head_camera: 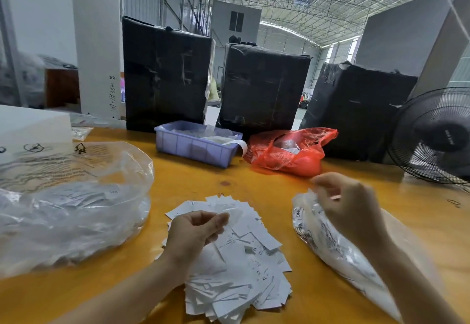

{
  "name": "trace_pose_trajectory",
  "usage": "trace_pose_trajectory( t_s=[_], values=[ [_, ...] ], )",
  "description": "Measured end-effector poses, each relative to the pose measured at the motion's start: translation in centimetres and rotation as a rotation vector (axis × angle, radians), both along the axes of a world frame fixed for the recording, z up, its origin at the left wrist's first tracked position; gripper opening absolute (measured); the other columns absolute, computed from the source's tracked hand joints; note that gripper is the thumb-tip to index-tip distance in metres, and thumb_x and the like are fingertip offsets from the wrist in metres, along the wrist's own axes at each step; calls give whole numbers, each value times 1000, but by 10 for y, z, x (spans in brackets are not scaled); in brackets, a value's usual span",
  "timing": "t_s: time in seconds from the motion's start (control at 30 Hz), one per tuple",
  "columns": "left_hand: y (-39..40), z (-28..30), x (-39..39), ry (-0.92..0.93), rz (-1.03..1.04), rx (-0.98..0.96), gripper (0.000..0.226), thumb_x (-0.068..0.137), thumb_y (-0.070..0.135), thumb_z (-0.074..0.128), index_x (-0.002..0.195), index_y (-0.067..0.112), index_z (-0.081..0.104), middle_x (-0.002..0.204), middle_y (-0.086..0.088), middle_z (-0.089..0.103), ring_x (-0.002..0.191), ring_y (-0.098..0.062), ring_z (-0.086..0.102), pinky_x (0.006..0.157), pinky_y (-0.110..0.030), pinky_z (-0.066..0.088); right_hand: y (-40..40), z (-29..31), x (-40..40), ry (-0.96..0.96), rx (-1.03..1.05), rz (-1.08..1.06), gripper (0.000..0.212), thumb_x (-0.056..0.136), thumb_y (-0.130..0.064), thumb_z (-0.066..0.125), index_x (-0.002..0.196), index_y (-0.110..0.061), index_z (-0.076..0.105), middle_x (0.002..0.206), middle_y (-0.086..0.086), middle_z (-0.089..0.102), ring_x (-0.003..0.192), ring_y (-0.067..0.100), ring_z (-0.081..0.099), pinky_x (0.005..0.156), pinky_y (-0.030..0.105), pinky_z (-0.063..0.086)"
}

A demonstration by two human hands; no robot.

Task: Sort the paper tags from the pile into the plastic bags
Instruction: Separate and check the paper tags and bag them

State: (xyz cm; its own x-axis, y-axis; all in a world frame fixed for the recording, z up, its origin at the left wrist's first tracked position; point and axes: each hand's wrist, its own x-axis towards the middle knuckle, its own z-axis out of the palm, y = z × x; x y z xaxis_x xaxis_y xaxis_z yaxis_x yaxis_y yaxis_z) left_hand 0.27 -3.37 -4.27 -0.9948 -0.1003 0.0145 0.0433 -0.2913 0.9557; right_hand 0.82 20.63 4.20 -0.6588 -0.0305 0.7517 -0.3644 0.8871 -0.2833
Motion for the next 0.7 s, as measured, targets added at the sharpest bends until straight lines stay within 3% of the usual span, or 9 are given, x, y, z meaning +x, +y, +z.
trace_pose_trajectory(
  t_s=[0.03, 0.1, 0.17, 0.23, 0.3, 0.4, 0.5, 0.6, 0.7],
  values=[
    [1, 1, 2, 6, -28, 4, 31, 59, 25, 77, 78, 0, 71, 68, -8, 70, 60, -11, 61, 60, -20, 51, -18, -3, 4, -108, -107, 169, 11, 83, -6, 68, 90, -12, 73, 76, -2, 71, 65, 11, 67, 62, 19, 53],
    [5, 2, 4, 15, -71, 28, 29, 58, 26, 76, 75, 3, 70, 67, -4, 70, 57, -7, 60, 56, -17, 50, -48, -17, 7, -459, -319, 382, 20, 82, -19, 71, 102, -14, 69, 83, -2, 72, 72, 10, 69, 70, 27, 58],
    [7, 2, 5, 27, -98, 58, 24, 56, 27, 77, 68, 9, 68, 61, -1, 65, 55, -8, 56, 57, -21, 47, -67, -32, 9, -776, -500, 482, 45, 72, -32, 75, 110, -13, 62, 91, 4, 71, 82, 15, 69, 74, 31, 58],
    [7, 2, 5, 42, -120, 101, 18, 54, 27, 78, 63, 13, 70, 60, -3, 61, 61, -17, 52, 66, -31, 45, -79, -44, 12, -967, -657, 559, 58, 61, -39, 78, 109, -11, 61, 90, 5, 70, 82, 15, 69, 73, 30, 58],
    [8, 3, 5, 51, -152, 156, 16, 55, 25, 77, 63, 13, 72, 61, -5, 62, 63, -22, 56, 67, -35, 49, -86, -53, 14, -1013, -744, 596, 43, 65, -32, 82, 99, -11, 66, 82, 3, 71, 80, 14, 69, 71, 28, 56],
    [9, 4, 5, 49, -152, 171, 14, 58, 23, 75, 66, 12, 72, 60, -2, 61, 56, -12, 55, 61, -28, 49, -88, -56, 13, -955, -799, 592, 8, 76, -19, 78, 75, -13, 72, 74, 4, 70, 76, 12, 68, 67, 23, 53],
    [8, 4, 6, 52, -138, 113, 20, 65, 24, 72, 77, 8, 67, 66, -3, 65, 56, -9, 55, 58, -22, 46, -81, -50, 10, -870, -912, 552, 9, 77, -11, 75, 81, -5, 69, 75, 9, 71, 73, 16, 69, 66, 24, 51],
    [9, 3, 8, 62, -134, 11, 13, 74, 8, 72, 81, 5, 62, 72, -9, 68, 59, -11, 59, 56, -20, 47, -75, -45, 7, -810, -1001, 526, 6, 78, -6, 72, 80, -8, 67, 74, 8, 72, 71, 17, 69, 64, 24, 50],
    [10, 3, 9, 55, -168, -51, 26, 72, 3, 75, 93, 7, 61, 76, -8, 69, 64, -12, 63, 59, -21, 48, -71, -44, 6, -766, -952, 521, 3, 84, -6, 66, 83, -9, 67, 70, 3, 69, 66, 13, 67, 60, 21, 50]
  ],
)
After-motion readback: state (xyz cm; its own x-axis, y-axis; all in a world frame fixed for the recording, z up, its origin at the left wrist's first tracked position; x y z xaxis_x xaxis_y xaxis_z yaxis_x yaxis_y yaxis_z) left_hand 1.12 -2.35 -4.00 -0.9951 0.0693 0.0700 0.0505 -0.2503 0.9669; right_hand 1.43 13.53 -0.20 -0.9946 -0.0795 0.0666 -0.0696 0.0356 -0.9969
